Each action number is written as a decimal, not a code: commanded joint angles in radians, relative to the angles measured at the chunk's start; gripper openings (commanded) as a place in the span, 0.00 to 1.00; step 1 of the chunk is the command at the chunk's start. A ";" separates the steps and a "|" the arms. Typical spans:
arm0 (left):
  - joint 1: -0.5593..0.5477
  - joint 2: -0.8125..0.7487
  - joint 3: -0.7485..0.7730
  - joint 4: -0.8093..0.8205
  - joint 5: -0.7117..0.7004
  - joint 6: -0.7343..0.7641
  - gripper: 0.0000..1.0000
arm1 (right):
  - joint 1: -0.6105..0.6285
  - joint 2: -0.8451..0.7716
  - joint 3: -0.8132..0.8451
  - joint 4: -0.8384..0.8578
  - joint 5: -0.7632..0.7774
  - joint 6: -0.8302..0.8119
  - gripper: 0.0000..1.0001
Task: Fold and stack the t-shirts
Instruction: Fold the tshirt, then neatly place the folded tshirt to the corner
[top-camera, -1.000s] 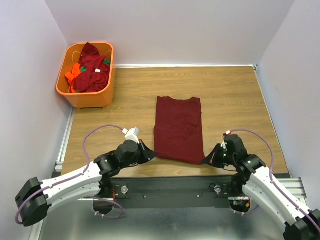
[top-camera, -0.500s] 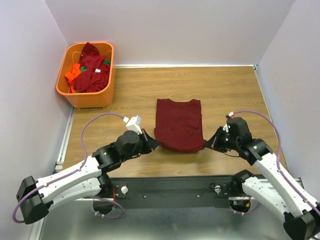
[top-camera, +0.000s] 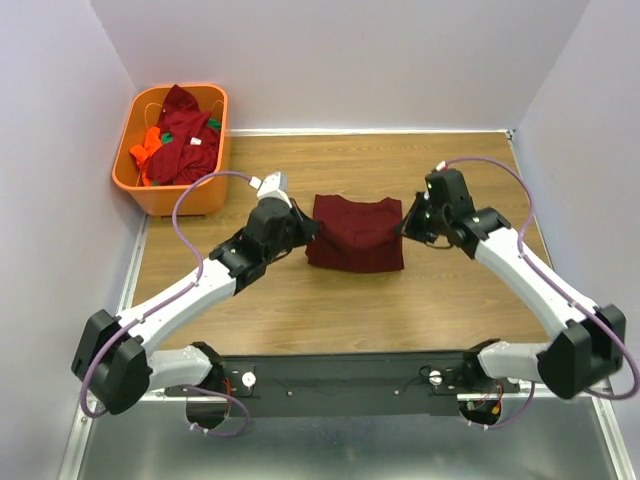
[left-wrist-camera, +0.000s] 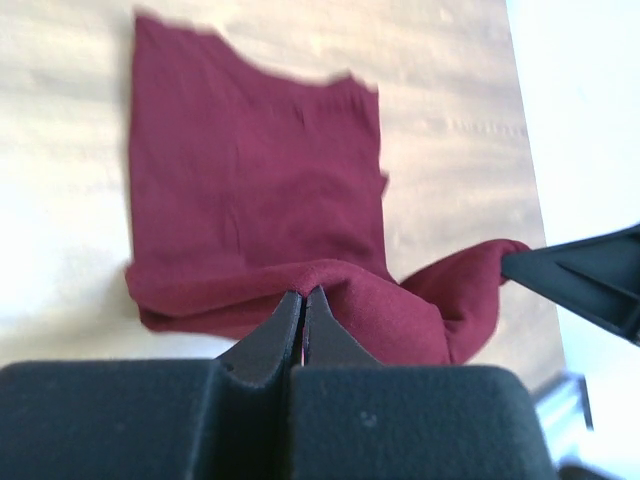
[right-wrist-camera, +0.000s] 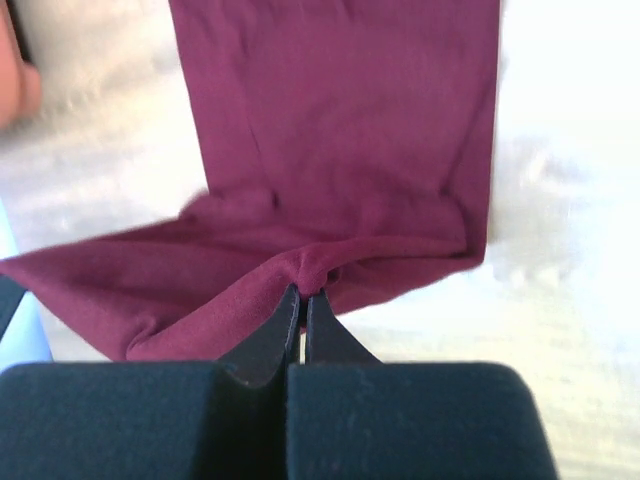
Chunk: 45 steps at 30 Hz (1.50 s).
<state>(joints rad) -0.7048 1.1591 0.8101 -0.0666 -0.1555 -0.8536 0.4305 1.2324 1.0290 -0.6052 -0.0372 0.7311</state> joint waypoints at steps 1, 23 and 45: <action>0.062 0.091 0.090 0.083 0.034 0.071 0.00 | -0.025 0.122 0.133 0.045 0.074 -0.044 0.01; 0.383 0.915 0.647 0.316 0.430 0.163 0.48 | -0.269 0.973 0.858 0.142 -0.152 -0.202 0.73; 0.228 0.800 0.416 0.228 0.163 0.082 0.00 | -0.233 0.797 0.454 0.219 -0.055 -0.283 0.80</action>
<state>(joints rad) -0.4931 1.9331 1.2312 0.2283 0.1112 -0.7647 0.1818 2.0045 1.5013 -0.4187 -0.1131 0.4740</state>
